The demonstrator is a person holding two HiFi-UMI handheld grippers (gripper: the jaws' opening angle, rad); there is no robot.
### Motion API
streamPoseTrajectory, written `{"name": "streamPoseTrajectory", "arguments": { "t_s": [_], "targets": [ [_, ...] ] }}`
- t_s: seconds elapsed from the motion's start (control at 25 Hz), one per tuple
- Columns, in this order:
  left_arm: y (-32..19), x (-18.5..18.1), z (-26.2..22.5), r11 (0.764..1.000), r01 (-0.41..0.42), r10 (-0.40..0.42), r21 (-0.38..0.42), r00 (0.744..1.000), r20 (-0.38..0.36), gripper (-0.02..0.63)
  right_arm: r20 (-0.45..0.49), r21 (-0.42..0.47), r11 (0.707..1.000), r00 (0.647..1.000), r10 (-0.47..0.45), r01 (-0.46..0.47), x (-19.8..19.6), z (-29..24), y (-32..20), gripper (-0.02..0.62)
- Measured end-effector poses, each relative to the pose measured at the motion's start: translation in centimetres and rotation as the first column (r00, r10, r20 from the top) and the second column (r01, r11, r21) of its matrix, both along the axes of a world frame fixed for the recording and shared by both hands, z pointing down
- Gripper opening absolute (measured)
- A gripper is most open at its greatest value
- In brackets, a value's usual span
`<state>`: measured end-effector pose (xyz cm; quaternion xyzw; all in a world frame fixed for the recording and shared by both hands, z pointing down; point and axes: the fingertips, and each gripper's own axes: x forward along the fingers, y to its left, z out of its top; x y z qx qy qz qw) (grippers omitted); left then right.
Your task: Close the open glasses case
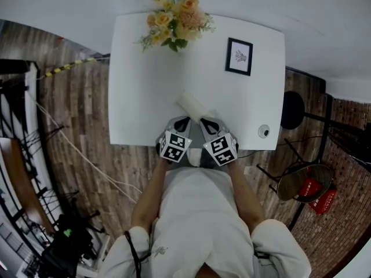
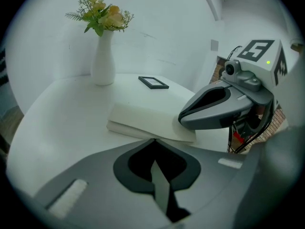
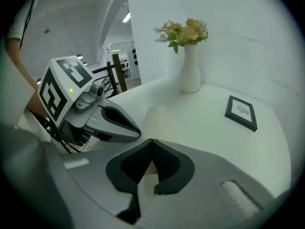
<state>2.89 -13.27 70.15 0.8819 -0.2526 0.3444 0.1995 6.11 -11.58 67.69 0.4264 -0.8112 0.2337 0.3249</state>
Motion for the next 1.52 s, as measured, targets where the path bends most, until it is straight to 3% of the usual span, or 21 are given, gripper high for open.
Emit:
{"name": "streamPoseTrajectory", "arguments": {
  "t_s": [0.44, 0.96, 1.52],
  "targets": [
    [-4.5, -1.5, -6.6, 0.99, 0.037, -0.021, 0.139, 0.993, -0.114, 0.02, 0.029, 0.151, 0.979, 0.99, 0.135, -0.138, 2.4, -6.2, -2.6, 0.003],
    [-7.5, -1.5, -16.3, 0.949, 0.038, 0.045, 0.314, 0.966, -0.255, 0.02, 0.095, 0.363, 0.892, 0.963, 0.25, -0.268, 3.8, -15.6, -4.4, 0.003],
    [-7.4, -2.6, -19.9, 0.919, 0.041, 0.083, 0.393, 0.952, -0.295, 0.02, 0.142, 0.442, 0.839, 0.948, 0.285, -0.318, 3.6, -18.9, -4.0, 0.003]
  ]
}}
